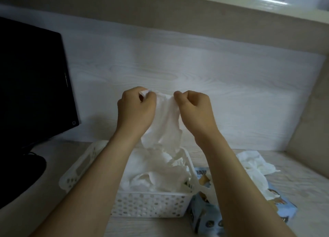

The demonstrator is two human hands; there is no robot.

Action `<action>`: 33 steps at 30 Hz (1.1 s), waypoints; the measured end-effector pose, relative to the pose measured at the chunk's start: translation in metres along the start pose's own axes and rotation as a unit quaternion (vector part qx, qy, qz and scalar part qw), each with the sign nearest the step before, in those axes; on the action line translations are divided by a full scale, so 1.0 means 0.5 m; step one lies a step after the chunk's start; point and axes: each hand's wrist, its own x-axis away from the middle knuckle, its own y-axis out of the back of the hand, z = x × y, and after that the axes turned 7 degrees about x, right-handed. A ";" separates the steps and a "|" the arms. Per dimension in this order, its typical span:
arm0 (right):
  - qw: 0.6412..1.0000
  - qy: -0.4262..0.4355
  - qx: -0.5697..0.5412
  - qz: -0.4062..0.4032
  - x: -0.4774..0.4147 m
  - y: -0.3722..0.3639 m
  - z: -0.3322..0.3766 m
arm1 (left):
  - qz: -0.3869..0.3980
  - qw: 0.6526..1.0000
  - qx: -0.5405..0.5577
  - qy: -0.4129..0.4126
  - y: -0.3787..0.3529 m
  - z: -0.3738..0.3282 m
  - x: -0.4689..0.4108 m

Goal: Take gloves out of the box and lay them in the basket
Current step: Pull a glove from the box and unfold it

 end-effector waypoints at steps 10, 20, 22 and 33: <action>0.937 -0.180 0.025 0.298 0.005 0.049 -0.011 | 0.128 0.984 -0.096 0.080 0.022 -0.036 -0.003; 0.923 -0.111 -0.041 0.365 0.006 0.043 -0.056 | 0.138 0.978 -0.154 0.038 0.026 -0.038 0.013; 0.923 -0.112 -0.097 0.354 0.008 0.045 -0.054 | 0.148 0.982 -0.103 0.051 0.028 -0.038 0.011; 0.907 -0.154 -0.053 0.387 0.007 0.073 -0.056 | 0.206 0.955 -0.201 0.073 0.070 0.022 -0.012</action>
